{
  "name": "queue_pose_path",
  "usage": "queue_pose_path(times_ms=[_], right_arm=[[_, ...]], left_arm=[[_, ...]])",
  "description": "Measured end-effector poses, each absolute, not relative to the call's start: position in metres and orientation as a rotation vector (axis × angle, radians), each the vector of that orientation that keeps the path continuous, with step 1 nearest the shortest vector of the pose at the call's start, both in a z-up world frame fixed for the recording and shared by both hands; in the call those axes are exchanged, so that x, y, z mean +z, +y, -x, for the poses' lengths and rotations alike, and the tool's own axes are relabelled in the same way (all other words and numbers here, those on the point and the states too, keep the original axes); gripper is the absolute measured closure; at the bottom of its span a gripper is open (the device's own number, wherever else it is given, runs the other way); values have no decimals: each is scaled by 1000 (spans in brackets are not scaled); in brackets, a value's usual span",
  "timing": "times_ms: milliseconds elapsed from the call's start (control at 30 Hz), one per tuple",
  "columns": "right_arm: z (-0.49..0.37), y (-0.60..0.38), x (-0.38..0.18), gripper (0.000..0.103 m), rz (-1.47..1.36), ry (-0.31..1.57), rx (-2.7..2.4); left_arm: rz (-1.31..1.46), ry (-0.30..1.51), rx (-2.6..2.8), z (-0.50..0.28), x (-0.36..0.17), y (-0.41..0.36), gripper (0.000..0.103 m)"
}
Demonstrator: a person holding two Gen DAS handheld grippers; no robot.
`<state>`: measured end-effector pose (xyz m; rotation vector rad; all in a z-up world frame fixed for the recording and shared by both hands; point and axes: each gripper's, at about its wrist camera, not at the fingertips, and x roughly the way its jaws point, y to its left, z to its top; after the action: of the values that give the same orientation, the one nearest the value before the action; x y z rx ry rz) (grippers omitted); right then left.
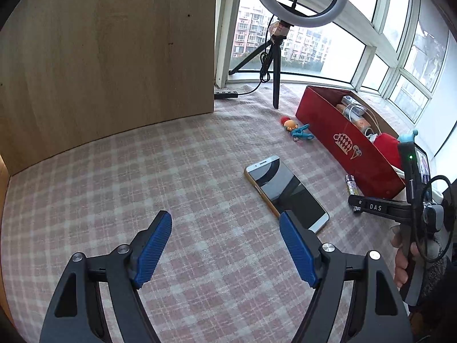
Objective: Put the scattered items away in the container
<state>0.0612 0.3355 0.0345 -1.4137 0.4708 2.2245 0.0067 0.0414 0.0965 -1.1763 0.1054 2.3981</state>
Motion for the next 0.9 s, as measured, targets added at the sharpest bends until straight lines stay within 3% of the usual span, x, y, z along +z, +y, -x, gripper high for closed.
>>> queue_pose_path(times_ms=[67,100,133,667,900], right_arm=[[-59,328,34,69,1416,424,2230],[-58,325,34,78,1418,403,2236],[-57,322,34,80,1421,388,2243],[-68,294,51,81,1546,400,2419],[-79,301,84,81,1521,627,2526]], left_arm=[[1179,99,2398,-6,96,39,27],[1180,97,2398,-6,96,38,27],[1180,94,2399,-5,96,37,27],[1199,95,2385,-14,92,35,27],[1193,130,2439,-31,104,34,27]])
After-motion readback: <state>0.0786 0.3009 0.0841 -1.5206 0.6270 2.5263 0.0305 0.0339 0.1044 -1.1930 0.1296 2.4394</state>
